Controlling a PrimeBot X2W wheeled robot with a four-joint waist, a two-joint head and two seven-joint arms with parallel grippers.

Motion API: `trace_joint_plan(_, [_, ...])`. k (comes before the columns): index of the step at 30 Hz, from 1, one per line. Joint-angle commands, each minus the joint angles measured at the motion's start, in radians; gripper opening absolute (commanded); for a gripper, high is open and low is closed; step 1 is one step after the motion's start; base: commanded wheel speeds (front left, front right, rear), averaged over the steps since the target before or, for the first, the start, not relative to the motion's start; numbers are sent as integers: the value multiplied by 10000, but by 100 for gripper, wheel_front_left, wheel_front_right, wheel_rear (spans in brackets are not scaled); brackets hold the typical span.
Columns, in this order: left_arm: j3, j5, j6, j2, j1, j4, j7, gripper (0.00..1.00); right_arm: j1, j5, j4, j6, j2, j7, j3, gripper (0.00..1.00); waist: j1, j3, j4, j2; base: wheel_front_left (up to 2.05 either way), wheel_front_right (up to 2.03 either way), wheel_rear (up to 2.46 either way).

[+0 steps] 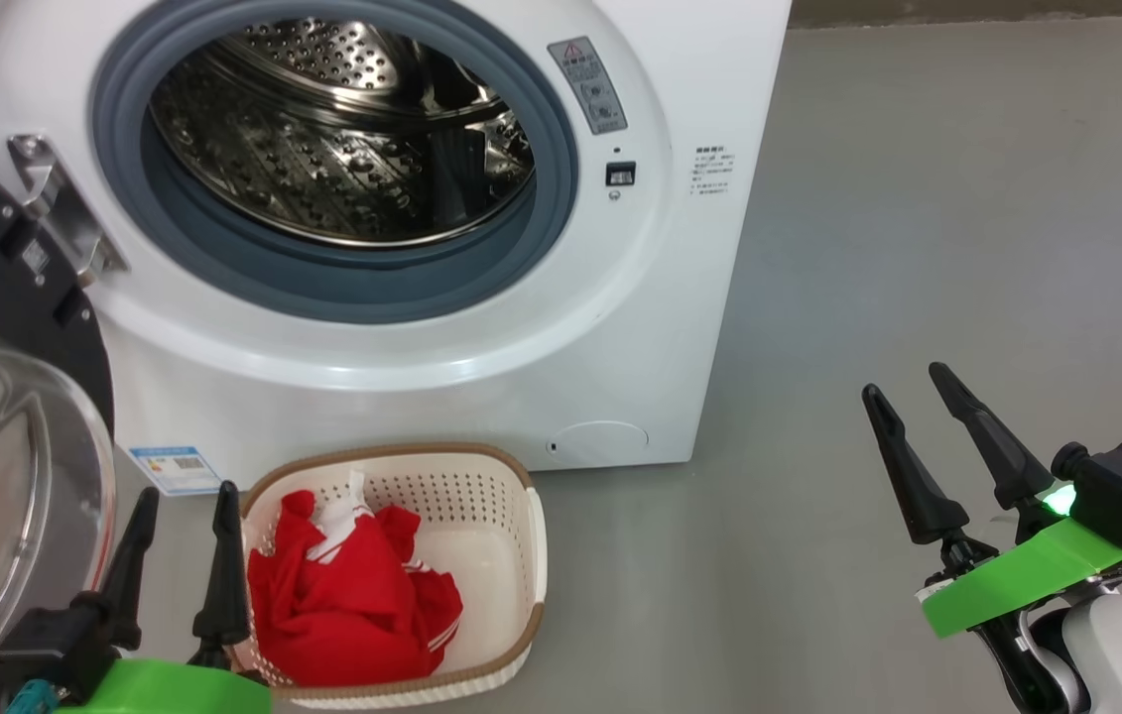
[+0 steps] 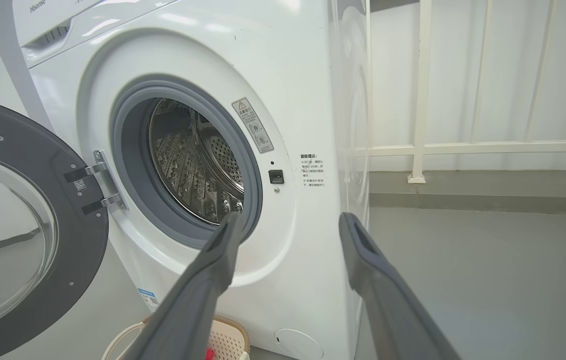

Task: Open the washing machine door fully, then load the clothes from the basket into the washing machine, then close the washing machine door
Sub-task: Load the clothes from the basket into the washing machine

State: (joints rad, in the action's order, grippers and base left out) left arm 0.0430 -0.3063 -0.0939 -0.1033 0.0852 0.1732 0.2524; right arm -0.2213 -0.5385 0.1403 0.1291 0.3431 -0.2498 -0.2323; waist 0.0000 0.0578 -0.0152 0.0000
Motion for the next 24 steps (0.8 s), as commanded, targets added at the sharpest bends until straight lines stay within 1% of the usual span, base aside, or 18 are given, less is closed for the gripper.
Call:
trace_joint_plan(1, [-347, 52, -91, -162, 206, -182, 93, 100, 78, 24, -276, 16, 139, -120, -173, 100, 0, 8, 9, 0, 131, -131, 0])
trace_joint_plan(5, [-346, 44, -110, -154, 228, -176, 93, 100, 70, 20, -265, 16, 136, -120, -198, 100, 0, 31, 33, 0, 102, -102, 0])
trace_joint_plan(9, [-349, 40, -129, -149, 245, -177, 93, 100, 50, 19, -262, 16, 134, -120, -228, 100, 0, 58, 54, 0, 48, -48, 0])
trace_joint_plan(24, [-399, 108, -146, -114, 326, -111, 93, 100, -18, 19, -260, 16, 166, -120, -264, 100, 0, 129, 98, 0, 1, -1, 0])
